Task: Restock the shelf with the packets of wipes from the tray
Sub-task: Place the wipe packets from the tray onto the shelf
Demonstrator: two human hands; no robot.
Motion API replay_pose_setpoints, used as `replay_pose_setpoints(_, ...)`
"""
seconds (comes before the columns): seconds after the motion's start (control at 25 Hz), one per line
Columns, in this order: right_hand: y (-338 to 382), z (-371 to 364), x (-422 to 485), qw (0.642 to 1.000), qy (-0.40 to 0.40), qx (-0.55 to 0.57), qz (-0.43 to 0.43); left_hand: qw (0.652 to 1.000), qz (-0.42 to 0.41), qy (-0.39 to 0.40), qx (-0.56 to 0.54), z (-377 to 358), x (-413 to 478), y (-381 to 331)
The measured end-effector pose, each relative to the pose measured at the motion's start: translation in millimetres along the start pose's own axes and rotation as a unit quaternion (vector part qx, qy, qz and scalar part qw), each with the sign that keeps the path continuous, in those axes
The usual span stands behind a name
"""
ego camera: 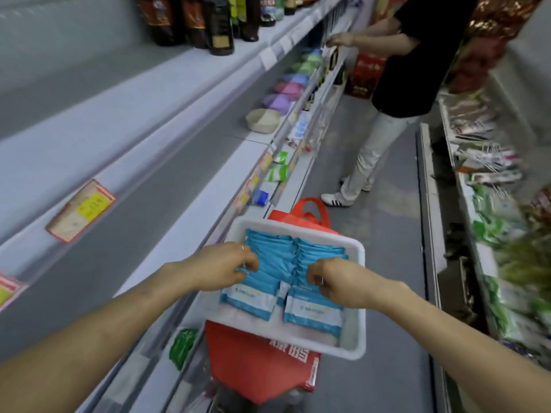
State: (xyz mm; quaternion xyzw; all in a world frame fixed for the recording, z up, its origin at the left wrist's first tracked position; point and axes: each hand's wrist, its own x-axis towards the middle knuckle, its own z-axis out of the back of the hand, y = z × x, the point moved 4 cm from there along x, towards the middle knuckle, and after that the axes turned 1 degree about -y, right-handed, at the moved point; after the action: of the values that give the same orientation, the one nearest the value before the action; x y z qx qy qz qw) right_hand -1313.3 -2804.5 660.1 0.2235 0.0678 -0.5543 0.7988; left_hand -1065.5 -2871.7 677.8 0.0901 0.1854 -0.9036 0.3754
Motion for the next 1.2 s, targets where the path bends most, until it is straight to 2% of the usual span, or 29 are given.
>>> replay_pose_setpoints(0.08,-4,-20,-6,1.000,0.016,0.006,-0.018,1.000,0.000,0.021,0.002,-19,4,2)
replay_pose_setpoints(0.32,-3,-38,-14,0.999,-0.007,-0.012,-0.051,0.998,-0.012,0.050,0.033,-52,11,10)
replay_pose_setpoints(0.56,2,-45,-11,0.999,-0.005,-0.013,-0.050,0.998,-0.036,0.041,0.034,-54,21,6)
replay_pose_setpoints(0.88,11,-54,-7,0.998,0.008,-0.007,-0.058,0.993,-0.057,0.099,0.037,-63,19,6)
replay_pose_setpoints(1.2,19,-60,-6,0.997,0.000,0.013,-0.071,0.992,-0.053,0.113,0.021,-62,20,4)
